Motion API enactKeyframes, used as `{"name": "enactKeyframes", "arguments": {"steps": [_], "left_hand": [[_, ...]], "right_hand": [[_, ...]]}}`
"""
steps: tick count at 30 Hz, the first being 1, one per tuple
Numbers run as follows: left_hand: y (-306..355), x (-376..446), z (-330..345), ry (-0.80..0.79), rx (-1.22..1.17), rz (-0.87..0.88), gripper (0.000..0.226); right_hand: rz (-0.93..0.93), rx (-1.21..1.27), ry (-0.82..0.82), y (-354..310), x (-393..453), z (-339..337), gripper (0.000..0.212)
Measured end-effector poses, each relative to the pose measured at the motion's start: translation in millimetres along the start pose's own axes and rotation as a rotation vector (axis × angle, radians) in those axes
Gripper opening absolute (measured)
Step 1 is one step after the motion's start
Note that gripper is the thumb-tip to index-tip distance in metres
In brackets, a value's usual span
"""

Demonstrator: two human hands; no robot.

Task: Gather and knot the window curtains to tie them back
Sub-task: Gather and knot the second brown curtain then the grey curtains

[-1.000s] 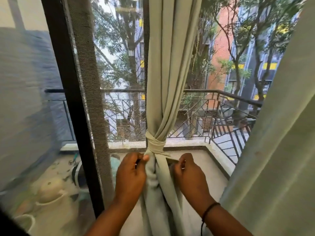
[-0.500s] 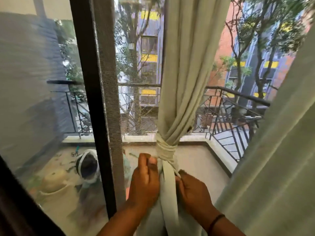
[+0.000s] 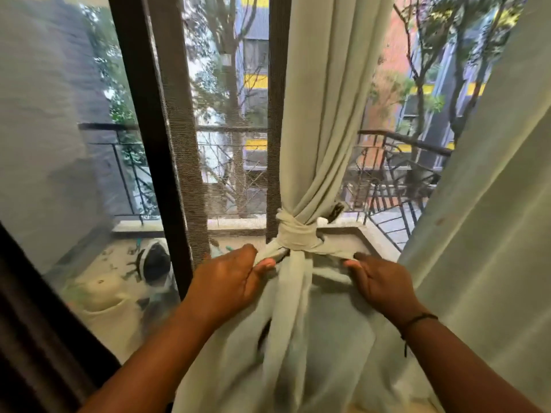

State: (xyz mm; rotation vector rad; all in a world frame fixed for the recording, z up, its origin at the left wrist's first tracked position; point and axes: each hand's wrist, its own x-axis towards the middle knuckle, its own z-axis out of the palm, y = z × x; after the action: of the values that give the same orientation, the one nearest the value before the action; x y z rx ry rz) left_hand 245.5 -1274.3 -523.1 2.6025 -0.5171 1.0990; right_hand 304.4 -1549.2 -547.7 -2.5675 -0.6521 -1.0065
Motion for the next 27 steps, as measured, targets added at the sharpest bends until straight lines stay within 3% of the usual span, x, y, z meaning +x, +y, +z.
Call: {"name": "enactKeyframes", "arguments": {"steps": [2, 4, 6, 8, 12, 16, 19, 21, 24, 27], "left_hand": [[20.5, -7.7, 5.6, -0.014, -0.152, -0.197, 0.043], [45.9, -17.7, 16.5, -0.043, -0.367, -0.379, 0.030], [69.8, -32.7, 36.4, -0.058, -0.482, -0.515, 0.031], [87.1, -53.4, 59.4, -0.107, -0.560, -0.662, 0.027], [116.2, -96.4, 98.1, -0.114, -0.588, -0.939, 0.023], [104.1, -121.4, 95.5, -0.133, -0.310, -1.005, 0.037], [67.3, -130.3, 75.7, -0.248, -0.053, -0.910, 0.044], [56.6, -126.9, 73.3, -0.267, 0.019, -0.865, 0.049], [71.1, -122.0, 88.6, -0.250, -0.057, -0.888, 0.045], [81.3, -125.6, 105.7, -0.266, -0.213, -0.906, 0.037]], "right_hand": [[0.107, 0.286, -0.162, -19.6, -12.5, 1.2, 0.072], [0.213, 0.551, -0.345, -43.3, -31.0, 1.8, 0.049], [0.320, 0.683, -0.442, -52.8, -55.4, 6.3, 0.045], [0.402, 0.710, -0.431, -48.5, -76.7, 13.6, 0.048], [0.440, 0.552, -0.433, -19.4, -94.9, 23.4, 0.030], [0.371, 0.227, -0.404, 31.4, -84.6, 19.0, 0.028], [0.397, -0.014, -0.330, 74.3, -76.2, 19.4, 0.025], [0.410, 0.000, -0.331, 78.7, -75.4, 24.4, 0.018], [0.381, 0.131, -0.360, 58.1, -76.0, 28.5, 0.013], [0.340, 0.307, -0.373, 40.2, -81.0, 32.2, 0.025]]}}
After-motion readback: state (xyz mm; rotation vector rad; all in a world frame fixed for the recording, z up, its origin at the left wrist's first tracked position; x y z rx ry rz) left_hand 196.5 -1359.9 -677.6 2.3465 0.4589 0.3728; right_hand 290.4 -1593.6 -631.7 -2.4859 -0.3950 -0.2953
